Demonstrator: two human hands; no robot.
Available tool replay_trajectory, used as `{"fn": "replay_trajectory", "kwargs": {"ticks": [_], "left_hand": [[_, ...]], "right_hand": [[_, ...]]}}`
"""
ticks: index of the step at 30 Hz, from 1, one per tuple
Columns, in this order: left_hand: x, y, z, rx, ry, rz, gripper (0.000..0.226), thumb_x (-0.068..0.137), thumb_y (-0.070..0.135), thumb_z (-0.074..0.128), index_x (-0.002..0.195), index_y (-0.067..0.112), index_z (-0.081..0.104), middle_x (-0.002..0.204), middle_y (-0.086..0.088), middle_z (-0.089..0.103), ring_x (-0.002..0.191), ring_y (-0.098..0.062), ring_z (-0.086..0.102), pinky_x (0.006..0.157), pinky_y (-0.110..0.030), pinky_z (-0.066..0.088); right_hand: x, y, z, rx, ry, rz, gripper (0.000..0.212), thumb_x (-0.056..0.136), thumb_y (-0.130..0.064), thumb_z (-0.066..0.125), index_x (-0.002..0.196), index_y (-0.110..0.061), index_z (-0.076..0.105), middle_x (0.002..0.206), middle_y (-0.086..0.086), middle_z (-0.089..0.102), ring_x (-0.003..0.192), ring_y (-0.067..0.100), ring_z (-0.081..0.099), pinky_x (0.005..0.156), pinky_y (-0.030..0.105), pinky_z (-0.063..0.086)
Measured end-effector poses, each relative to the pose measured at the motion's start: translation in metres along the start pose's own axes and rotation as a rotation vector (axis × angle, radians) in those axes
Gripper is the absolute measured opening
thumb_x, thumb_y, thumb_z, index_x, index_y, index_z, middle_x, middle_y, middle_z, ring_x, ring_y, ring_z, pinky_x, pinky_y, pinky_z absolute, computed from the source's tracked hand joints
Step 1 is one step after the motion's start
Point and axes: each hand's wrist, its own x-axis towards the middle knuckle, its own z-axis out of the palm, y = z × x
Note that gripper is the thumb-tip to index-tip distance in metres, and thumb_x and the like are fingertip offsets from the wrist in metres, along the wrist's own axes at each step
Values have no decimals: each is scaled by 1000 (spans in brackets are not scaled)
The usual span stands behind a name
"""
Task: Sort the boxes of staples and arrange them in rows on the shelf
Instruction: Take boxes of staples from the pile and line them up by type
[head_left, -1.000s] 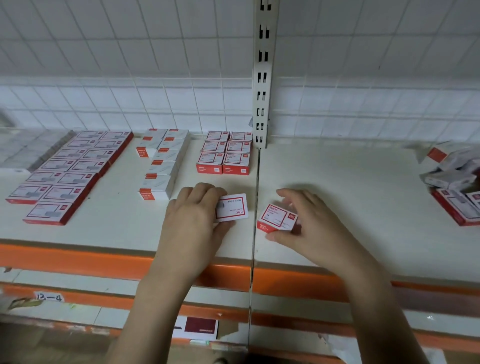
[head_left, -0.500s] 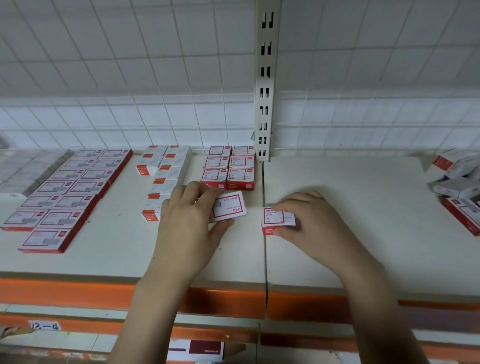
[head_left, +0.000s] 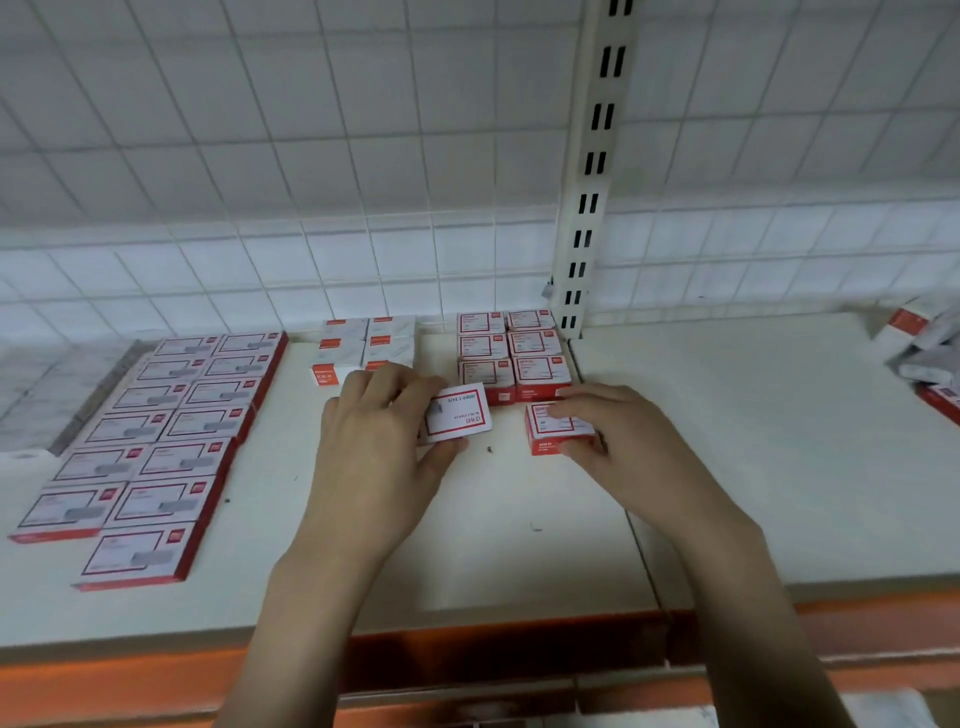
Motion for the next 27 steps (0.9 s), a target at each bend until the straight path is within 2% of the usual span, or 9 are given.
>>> {"fn": "replay_trajectory", "kwargs": {"ticks": [2, 5, 10, 15, 17, 20, 22, 27], "left_hand": [[1, -6, 0, -8, -5, 7, 41, 68, 34, 65, 101, 12, 68, 92, -6, 62, 81, -31, 53, 68, -30, 35], [1, -9, 2, -29, -19, 9, 39, 69, 32, 68, 102, 12, 67, 93, -7, 62, 82, -32, 54, 68, -31, 35], [1, -9, 5, -44, -38, 28, 43, 64, 22, 83, 102, 10, 68, 92, -9, 62, 83, -33, 55, 68, -32, 36], [1, -14, 2, -41, -23, 20, 39, 65, 27, 78, 100, 10, 68, 91, -8, 62, 80, -33, 55, 66, -31, 34], [1, -16, 1, -33, -28, 17, 41, 63, 25, 82, 98, 10, 69, 90, -8, 62, 79, -33, 55, 66, -31, 34], [-1, -19, -1, -22, -49, 15, 46, 57, 20, 87, 98, 10, 69, 90, -8, 63, 79, -33, 55, 65, -32, 35], [-3, -22, -3, -24, -52, 23, 46, 58, 21, 86, 99, 10, 69, 90, -8, 63, 79, -33, 54, 65, -32, 36], [-10, -35, -10, -72, -12, -7, 43, 68, 33, 64, 106, 12, 64, 94, -7, 60, 82, -32, 53, 68, -36, 42]], "right_hand": [[-2, -2, 5, -13, 45, -2, 34, 79, -6, 69, 112, -14, 68, 122, 1, 62, 108, 25, 51, 90, 24, 36], [-5, -5, 9, -46, 107, -32, 33, 72, 4, 71, 101, -12, 72, 108, 4, 68, 95, 29, 56, 80, 24, 37], [1, -8, 17, -77, 165, -40, 33, 69, 7, 72, 96, -12, 74, 100, 6, 70, 90, 30, 59, 81, 25, 39], [11, -8, 20, -87, 147, -19, 32, 73, 7, 69, 99, -12, 73, 103, 7, 68, 94, 32, 58, 81, 26, 38], [13, -9, 19, -92, 137, -8, 32, 75, 6, 68, 101, -11, 73, 105, 8, 67, 96, 33, 57, 82, 25, 37], [14, -12, 16, -105, 77, 31, 32, 82, 0, 63, 111, -13, 69, 117, 5, 62, 108, 26, 51, 88, 18, 30], [16, -14, 14, -110, 54, 39, 33, 85, -3, 60, 116, -14, 66, 122, 2, 59, 111, 22, 47, 87, 14, 27], [17, -37, 16, -105, 78, 31, 34, 87, -12, 60, 121, -15, 61, 122, -1, 57, 112, 19, 46, 86, 16, 28]]}}
